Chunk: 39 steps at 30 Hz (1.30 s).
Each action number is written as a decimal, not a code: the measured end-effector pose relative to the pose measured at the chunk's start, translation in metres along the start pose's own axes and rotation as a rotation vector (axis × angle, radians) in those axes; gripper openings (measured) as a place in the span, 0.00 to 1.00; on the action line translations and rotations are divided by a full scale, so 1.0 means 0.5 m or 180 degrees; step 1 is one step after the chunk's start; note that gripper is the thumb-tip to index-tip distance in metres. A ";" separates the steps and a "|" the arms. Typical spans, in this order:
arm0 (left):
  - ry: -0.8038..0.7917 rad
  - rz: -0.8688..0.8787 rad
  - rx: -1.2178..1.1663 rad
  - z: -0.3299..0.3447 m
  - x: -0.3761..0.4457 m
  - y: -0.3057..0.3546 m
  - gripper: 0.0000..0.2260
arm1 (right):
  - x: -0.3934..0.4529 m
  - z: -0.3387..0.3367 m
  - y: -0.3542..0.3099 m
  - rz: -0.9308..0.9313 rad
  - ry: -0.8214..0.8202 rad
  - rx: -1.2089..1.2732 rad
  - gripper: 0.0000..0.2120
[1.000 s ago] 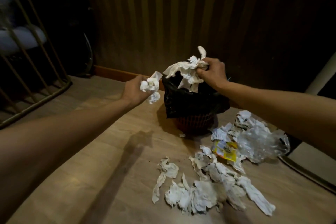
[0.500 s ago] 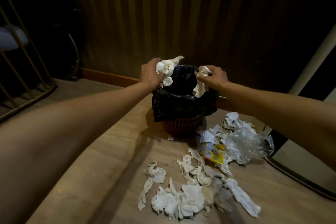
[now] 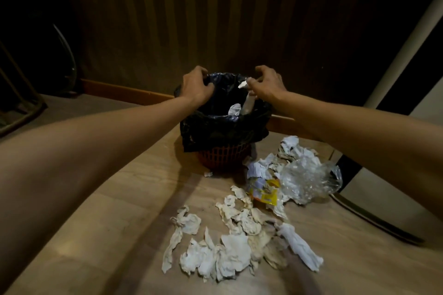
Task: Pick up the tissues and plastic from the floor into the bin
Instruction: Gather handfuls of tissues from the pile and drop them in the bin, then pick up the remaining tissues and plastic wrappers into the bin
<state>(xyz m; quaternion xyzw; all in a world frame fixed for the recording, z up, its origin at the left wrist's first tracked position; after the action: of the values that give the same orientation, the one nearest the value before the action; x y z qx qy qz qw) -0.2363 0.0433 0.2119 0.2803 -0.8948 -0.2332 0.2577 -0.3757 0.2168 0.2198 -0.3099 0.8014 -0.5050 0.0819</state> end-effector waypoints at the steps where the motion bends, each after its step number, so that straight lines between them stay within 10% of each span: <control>1: 0.0018 0.0104 0.0082 -0.006 -0.009 -0.007 0.19 | 0.000 0.000 0.000 0.0023 -0.0031 -0.0009 0.28; 13: -0.0443 0.0950 0.1193 -0.051 -0.190 -0.137 0.12 | -0.099 0.030 0.034 -0.0884 0.0186 -0.0604 0.16; 20: -0.1403 0.1154 0.1853 0.013 -0.292 -0.257 0.16 | -0.239 0.074 0.057 -0.2031 -0.1128 -0.1258 0.10; 29: -0.2239 0.1390 0.2291 0.150 -0.342 -0.336 0.15 | -0.277 0.079 0.299 -0.0826 -0.3082 -0.2840 0.13; 39: -0.2322 0.1749 0.2266 0.332 -0.322 -0.337 0.26 | -0.249 0.042 0.435 -0.0491 -0.3332 -0.3003 0.24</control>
<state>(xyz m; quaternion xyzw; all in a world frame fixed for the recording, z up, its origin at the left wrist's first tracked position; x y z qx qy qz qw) -0.1560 0.0647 -0.0620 0.0086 -0.9890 0.0760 -0.1266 -0.3574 0.3380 0.0004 -0.5701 0.7659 0.1070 0.2773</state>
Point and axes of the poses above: each hand's wrist, its own x-axis towards the middle knuckle, its own z-axis out of the palm, y = z × x, the point moved 2 cm from there along x, towards the middle knuckle, and after that the axes turned 11 degrees about x, right-handed, at the moved point
